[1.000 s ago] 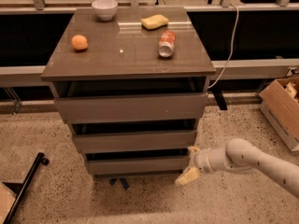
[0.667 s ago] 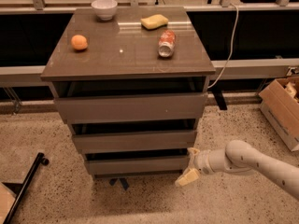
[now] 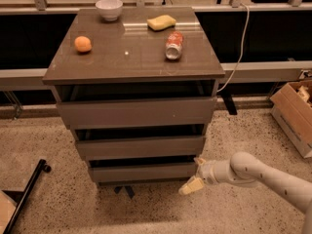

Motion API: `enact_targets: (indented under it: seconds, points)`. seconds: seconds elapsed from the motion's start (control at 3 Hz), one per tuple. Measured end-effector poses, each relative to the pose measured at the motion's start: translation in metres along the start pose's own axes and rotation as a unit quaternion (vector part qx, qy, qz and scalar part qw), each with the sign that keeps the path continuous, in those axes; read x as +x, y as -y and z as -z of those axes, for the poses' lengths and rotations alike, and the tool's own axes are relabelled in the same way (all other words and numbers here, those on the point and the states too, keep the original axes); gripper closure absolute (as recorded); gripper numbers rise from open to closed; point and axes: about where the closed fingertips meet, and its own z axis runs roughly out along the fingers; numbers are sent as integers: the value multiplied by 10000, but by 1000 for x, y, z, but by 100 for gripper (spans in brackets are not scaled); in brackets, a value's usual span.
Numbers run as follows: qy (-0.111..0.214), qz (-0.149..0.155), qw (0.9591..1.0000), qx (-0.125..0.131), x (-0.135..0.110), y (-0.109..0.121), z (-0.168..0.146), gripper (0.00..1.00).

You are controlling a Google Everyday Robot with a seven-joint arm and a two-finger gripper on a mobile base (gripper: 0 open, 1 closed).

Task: Open bottom drawer

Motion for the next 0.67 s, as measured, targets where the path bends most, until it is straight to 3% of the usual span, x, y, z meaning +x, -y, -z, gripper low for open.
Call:
enact_targets:
  seconds: [0.67]
  points:
    - [326, -299, 9989, -122, 34, 30, -63, 0]
